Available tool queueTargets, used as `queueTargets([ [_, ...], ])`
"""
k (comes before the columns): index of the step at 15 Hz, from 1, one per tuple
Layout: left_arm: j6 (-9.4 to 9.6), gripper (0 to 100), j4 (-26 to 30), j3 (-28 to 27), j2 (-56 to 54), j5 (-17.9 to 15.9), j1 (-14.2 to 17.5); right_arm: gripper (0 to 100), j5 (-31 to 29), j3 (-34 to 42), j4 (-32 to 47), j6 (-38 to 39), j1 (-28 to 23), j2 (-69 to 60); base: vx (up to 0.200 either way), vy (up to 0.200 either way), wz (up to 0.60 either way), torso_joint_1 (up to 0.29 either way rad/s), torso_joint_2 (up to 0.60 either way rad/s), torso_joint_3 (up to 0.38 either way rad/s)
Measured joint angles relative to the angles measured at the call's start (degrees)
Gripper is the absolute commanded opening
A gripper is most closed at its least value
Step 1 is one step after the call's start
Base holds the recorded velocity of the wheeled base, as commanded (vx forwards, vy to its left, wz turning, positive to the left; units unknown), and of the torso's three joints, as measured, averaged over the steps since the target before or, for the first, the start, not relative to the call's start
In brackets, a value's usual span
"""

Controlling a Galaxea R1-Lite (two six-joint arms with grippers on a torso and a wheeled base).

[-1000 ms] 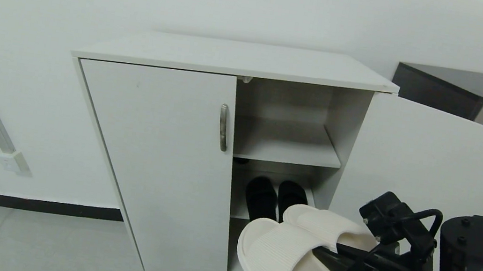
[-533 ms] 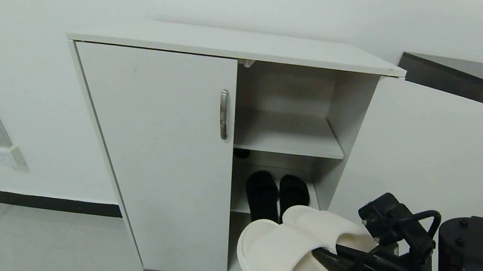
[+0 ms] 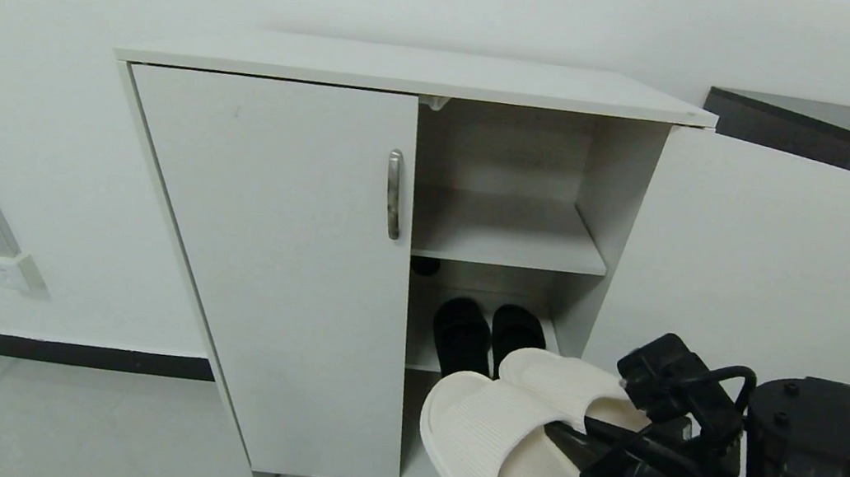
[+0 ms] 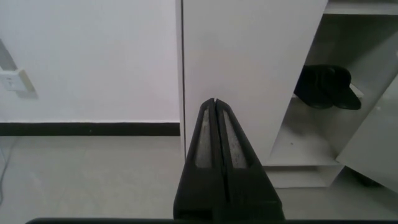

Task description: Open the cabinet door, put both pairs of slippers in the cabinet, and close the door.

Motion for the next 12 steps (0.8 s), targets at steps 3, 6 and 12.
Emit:
queueTargets([
  [3,0.01,0,0.0,0.0,0.0,0.0,0.0,0,-13.4,-5.6,-1.6,3.6,2.4,7.5,0.000,0.000,0.00,0.000,0.00,0.000],
  [6,0.04,0,0.0,0.0,0.0,0.0,0.0,0,-23.7,-17.3,2.0,6.6,4.2,15.7,0.000,0.000,0.00,0.000,0.00,0.000],
  [12,0.01,0,0.0,0.0,0.0,-0.3,0.0,0,-36.5,-42.7,27.4,15.4,4.6,23.0,0.000,0.000,0.00,0.000,0.00,0.000],
])
